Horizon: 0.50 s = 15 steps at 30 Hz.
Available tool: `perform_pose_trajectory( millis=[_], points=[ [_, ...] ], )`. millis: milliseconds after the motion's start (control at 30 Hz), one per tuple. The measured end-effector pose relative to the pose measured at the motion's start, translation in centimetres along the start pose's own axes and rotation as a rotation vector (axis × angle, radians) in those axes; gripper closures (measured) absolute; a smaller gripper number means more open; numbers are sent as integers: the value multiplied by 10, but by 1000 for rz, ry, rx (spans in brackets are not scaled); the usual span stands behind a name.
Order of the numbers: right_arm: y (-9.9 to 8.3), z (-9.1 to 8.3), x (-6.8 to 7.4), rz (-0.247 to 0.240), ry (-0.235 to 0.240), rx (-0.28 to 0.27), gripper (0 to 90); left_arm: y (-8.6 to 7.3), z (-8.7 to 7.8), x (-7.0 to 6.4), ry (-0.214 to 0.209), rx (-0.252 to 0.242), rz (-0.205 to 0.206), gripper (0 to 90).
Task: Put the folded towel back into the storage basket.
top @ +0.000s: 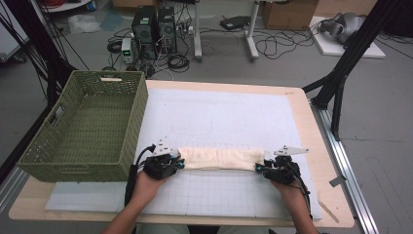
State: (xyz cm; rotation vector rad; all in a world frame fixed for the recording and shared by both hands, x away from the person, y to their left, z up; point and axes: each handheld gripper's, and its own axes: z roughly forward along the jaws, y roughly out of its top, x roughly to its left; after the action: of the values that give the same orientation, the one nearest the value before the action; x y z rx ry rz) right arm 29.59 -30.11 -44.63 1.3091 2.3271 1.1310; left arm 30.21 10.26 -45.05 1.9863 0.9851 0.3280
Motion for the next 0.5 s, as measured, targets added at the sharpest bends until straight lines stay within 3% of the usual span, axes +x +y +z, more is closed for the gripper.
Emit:
perform_pose_trajectory(
  millis=[67,233,500],
  points=[
    [1,0,4,-22,4,5,780,0,0,-1,7,3,8,800],
    [2,-1,10,-74,-22,16,802,1,-1,-1,7,2,14,811],
    [7,-6,11,-84,-40,-5,807,11,-13,2,-6,-65,-2,815]
  ],
)
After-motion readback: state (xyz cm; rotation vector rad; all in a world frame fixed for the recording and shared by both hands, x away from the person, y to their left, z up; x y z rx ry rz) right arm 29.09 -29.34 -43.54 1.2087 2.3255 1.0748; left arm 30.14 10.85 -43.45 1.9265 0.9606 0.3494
